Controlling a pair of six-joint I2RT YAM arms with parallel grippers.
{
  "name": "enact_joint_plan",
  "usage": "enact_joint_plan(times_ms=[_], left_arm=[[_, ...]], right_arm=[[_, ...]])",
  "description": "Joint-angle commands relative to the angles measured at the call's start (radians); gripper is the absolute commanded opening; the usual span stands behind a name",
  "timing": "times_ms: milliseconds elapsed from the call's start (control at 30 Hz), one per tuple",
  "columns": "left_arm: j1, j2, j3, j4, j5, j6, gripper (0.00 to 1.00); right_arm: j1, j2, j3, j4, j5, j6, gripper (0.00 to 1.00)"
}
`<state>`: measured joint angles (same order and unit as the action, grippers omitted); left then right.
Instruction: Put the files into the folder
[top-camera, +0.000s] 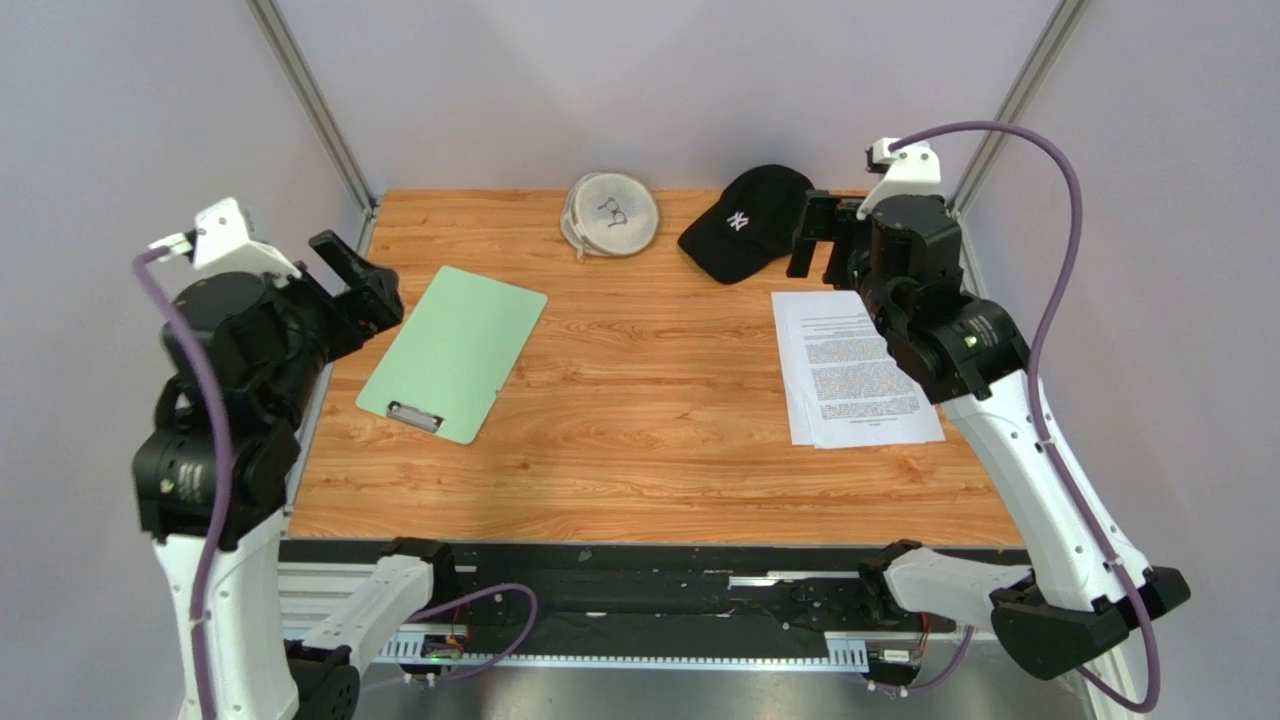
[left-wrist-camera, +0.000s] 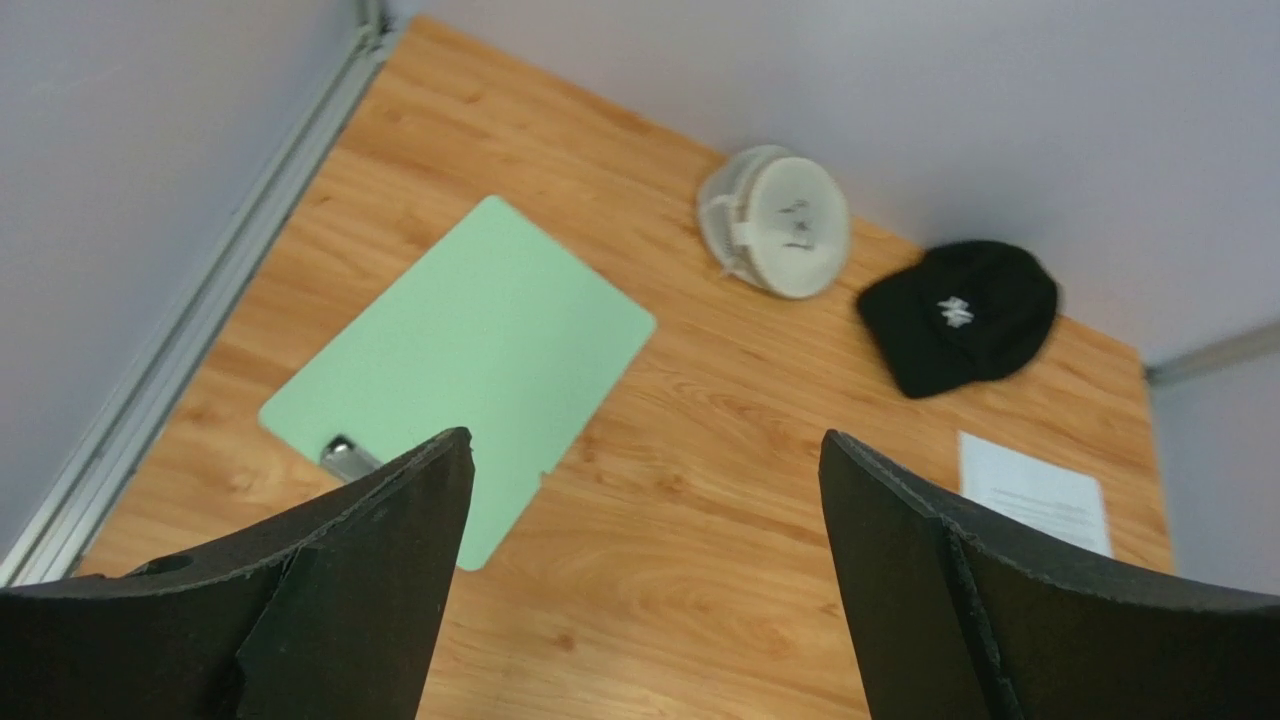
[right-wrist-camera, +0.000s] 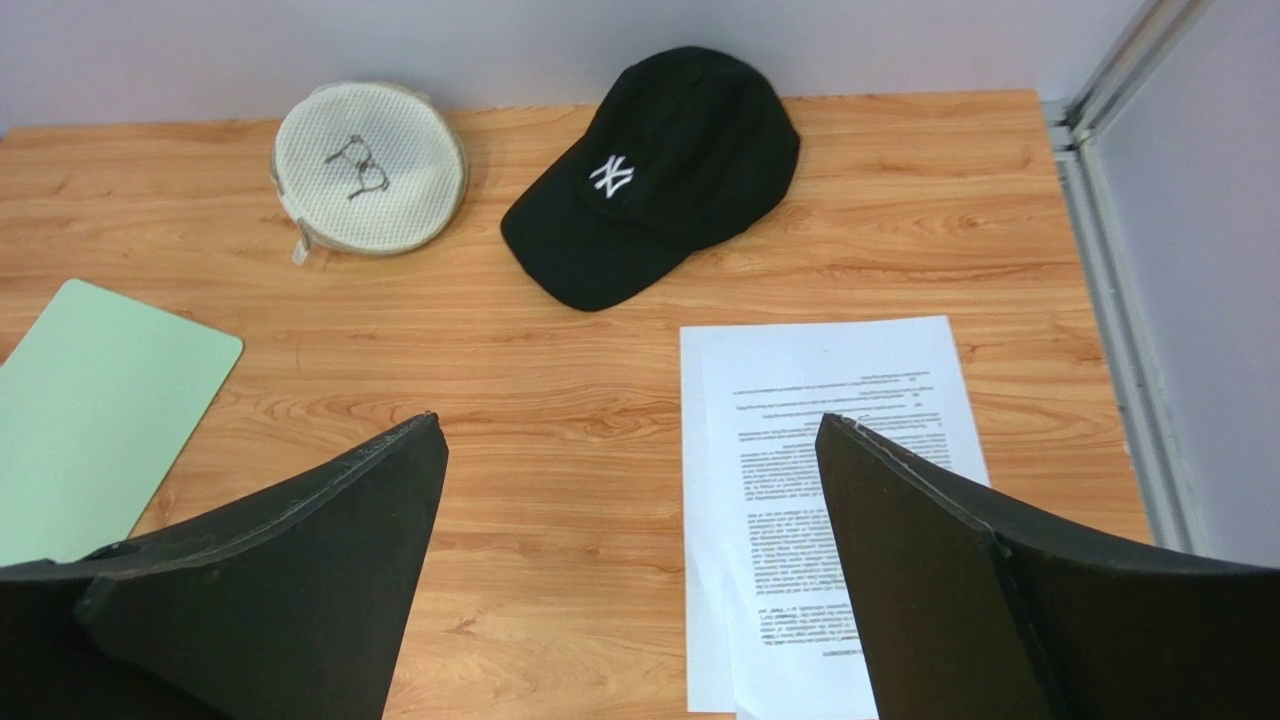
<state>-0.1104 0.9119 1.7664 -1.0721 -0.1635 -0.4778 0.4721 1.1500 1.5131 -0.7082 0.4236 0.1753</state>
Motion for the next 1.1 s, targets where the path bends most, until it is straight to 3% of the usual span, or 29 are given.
enact_joint_plan(times_ms=[0,100,200,400,500,833,1067], left_arm=[[0.003,0.035,-0.212,-0.080,-0.266,-0.116,0.96],[0.035,0.073,-0.366,-0.080,-0.343,-0.247,0.99],[0.159,0.151,-0.438,-0.092,-0.262,-0.332,0.99],[0.307,0.272,-0.686,0.111,-0.199,-0.432,0.99],[0.365,0.350,-0.769,0.197,-0.042,-0.485,0.99],[0.389,0.648,-0.677,0.199,-0.131,-0.611,0.99],[0.430,0.791,-0.642,0.214,-0.117,-0.668,0.88]], right_arm=[[-0.004,0.071,-0.016,-0.004,-0.109,0.070,1.00],[0.010,0.137,-0.039,0.001,-0.193,0.105,1.00],[0.058,0.186,-0.094,0.050,-0.236,0.119,1.00],[0.124,0.299,-0.169,0.187,-0.409,0.185,1.00],[0.167,0.367,-0.151,0.191,-0.447,0.191,1.00],[0.180,0.349,-0.245,0.270,-0.427,0.176,1.00],[0.180,0.318,-0.272,0.262,-0.344,0.128,1.00]])
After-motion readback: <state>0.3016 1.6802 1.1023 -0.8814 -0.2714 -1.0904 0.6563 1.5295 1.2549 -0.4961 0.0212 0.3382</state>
